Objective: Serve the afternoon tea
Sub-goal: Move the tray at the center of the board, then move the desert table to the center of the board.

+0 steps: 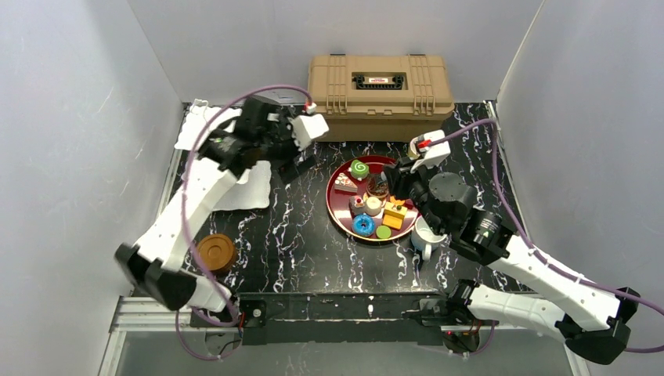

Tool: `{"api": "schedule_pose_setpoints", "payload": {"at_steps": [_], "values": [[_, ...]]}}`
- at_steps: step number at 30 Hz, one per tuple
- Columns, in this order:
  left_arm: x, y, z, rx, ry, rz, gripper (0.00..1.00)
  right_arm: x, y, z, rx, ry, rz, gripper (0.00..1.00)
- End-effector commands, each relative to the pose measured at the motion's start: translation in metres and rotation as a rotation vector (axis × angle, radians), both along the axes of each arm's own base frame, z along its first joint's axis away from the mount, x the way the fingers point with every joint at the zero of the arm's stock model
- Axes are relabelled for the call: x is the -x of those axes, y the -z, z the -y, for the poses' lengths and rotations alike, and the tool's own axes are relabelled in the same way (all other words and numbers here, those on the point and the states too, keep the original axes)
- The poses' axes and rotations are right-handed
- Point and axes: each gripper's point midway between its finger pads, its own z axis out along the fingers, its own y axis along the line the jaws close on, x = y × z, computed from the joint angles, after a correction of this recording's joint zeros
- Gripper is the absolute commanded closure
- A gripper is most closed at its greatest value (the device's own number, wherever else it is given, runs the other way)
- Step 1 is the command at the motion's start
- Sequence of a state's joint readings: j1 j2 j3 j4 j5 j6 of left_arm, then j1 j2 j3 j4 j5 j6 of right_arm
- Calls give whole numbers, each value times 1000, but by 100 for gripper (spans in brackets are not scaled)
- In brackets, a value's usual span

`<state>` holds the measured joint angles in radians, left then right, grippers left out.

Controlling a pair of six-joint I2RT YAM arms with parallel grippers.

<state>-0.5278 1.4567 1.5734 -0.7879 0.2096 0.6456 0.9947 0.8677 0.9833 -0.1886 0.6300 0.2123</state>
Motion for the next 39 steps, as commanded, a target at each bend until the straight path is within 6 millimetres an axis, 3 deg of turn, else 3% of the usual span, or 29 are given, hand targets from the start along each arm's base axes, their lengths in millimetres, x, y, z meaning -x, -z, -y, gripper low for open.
{"api": "schedule_pose_setpoints", "payload": {"at_steps": [1, 8, 11, 13, 16, 19, 26, 30, 39], "values": [[41, -61, -39, 24, -123, 47, 7, 1, -22, 14, -34, 32, 45, 65], [18, -191, -130, -21, -458, 698, 8, 3, -25, 9, -34, 2, 45, 64], [11, -228, -169, -54, -629, 866, 2, 4, -28, 7, -41, -11, 49, 64], [2, -236, -197, -87, -716, 881, 2, 5, -30, 5, -51, -22, 51, 64], [-15, -236, -244, -56, -861, 807, 2, 7, -33, 2, -65, -40, 50, 64], [-24, -223, -269, 25, -920, 695, 2, 9, -35, 2, -74, -49, 51, 64], [-43, -188, -264, 181, -847, 468, 2, 12, -36, 5, -79, -51, 54, 64], [-48, -179, -249, 293, -788, 347, 2, 13, -33, 7, -83, -51, 50, 64], [-65, -157, -236, 383, -728, 190, 3, 14, -31, 7, -86, -55, 46, 64]]}}
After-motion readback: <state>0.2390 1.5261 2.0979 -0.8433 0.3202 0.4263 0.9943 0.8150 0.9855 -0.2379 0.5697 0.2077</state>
